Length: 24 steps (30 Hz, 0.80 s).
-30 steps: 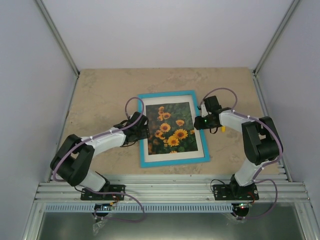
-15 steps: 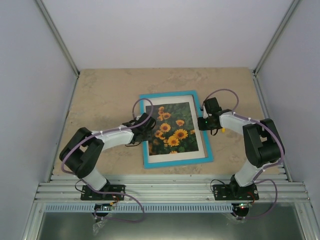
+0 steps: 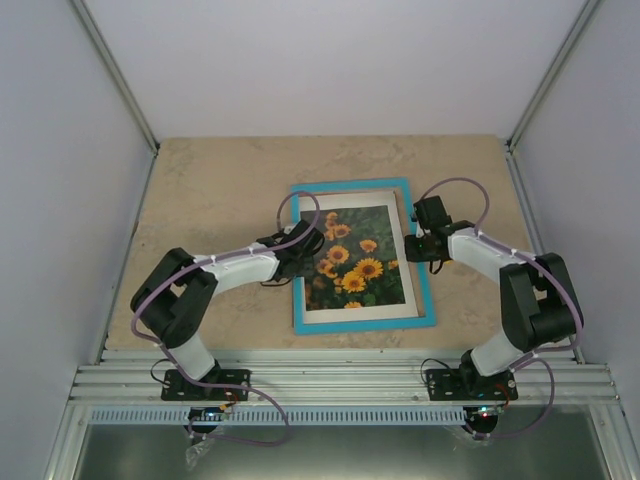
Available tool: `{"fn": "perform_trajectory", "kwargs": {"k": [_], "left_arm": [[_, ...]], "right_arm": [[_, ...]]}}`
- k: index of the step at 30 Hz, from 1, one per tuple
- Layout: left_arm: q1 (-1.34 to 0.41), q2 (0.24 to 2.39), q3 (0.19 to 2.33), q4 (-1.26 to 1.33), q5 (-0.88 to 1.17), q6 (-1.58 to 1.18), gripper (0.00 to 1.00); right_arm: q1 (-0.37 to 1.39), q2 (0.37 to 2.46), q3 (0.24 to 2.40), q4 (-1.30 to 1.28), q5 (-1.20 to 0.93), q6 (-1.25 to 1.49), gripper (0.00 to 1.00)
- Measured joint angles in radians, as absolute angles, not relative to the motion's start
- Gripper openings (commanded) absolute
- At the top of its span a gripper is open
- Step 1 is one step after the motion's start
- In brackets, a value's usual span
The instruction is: Take the photo out of the frame
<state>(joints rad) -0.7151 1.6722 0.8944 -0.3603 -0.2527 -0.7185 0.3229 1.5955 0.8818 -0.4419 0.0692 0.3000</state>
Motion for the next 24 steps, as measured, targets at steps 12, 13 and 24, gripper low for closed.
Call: {"fn": "perform_trajectory", "kwargs": {"k": [12,13,24], "left_arm": [[-0.699,1.581,0.953,-0.48,-0.323,-0.684,0.17],[-0.686,1.568,0.953,-0.49,-0.323,-0.675,0.17],[-0.437,1.503,1.016,-0.648,-0.353,-0.49,0.17]], "right_arm": [[0.348,1.534,0.944,-0.49,0.056,0.314,0.01],[0.357,1.535,0.953,-0.488,0.049,0.321,0.01],[0.51,1.735,1.162,-0.382,-0.013,0.442,0.01]]}}
